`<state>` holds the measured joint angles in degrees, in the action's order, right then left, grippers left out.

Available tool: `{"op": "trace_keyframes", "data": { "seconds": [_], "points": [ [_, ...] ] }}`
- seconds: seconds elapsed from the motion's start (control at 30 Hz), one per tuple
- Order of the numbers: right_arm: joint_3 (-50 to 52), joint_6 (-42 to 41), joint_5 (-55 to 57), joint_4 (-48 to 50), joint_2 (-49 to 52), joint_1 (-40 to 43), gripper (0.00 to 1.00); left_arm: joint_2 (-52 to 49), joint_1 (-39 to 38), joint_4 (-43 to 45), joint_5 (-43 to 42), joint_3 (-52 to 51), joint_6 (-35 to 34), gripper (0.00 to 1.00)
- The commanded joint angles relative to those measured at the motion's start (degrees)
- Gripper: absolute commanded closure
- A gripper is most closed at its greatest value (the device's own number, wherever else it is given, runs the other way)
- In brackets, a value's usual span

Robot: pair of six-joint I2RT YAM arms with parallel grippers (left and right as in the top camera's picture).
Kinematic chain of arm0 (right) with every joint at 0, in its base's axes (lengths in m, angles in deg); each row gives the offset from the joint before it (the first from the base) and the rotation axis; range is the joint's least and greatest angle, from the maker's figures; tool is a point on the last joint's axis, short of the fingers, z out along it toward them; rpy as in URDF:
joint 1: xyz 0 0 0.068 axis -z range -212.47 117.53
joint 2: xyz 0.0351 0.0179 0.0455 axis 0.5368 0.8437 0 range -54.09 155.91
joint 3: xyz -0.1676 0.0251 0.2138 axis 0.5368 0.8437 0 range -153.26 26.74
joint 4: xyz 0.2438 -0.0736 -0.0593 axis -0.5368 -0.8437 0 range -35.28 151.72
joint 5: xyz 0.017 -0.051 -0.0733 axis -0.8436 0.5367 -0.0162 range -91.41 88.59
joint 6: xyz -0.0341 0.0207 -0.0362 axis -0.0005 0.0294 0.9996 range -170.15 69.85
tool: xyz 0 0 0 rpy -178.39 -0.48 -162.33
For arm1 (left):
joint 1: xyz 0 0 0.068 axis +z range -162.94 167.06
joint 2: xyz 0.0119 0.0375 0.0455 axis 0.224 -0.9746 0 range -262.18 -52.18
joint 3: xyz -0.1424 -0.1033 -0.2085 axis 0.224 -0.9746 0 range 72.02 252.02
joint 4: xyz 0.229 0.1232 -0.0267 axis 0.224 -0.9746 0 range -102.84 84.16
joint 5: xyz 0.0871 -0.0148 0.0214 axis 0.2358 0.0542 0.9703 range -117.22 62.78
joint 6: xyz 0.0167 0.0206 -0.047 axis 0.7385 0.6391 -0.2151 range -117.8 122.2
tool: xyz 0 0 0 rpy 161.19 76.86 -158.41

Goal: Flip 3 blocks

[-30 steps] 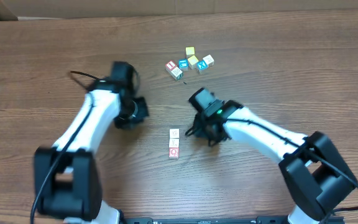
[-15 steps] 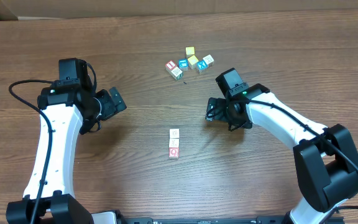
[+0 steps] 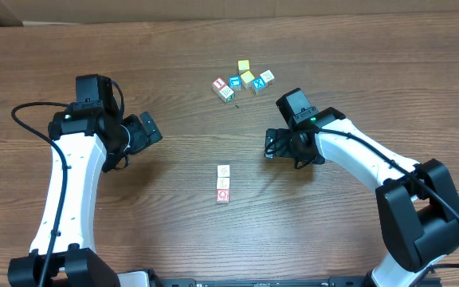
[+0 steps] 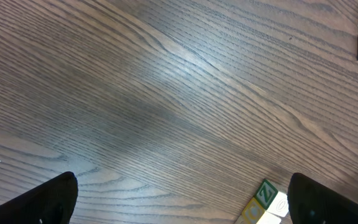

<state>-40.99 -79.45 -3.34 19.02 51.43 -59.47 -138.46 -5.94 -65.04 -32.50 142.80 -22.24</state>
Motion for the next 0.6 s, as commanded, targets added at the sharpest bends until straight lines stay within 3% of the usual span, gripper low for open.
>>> {"op": "trace_keyframes", "data": {
  "seconds": [0.0, 0.57],
  "points": [
    [-1.1, 0.9, 0.4, 0.2, -0.4, 0.1, 0.00, -0.4, 0.1, -0.2, 0.9, 0.0, -0.2, 0.00],
    [-1.1, 0.8, -2.2, 1.9, -0.4, 0.1, 0.00, -0.4, 0.1, -0.1, 0.9, 0.0, -0.2, 0.00]
  ]
}}
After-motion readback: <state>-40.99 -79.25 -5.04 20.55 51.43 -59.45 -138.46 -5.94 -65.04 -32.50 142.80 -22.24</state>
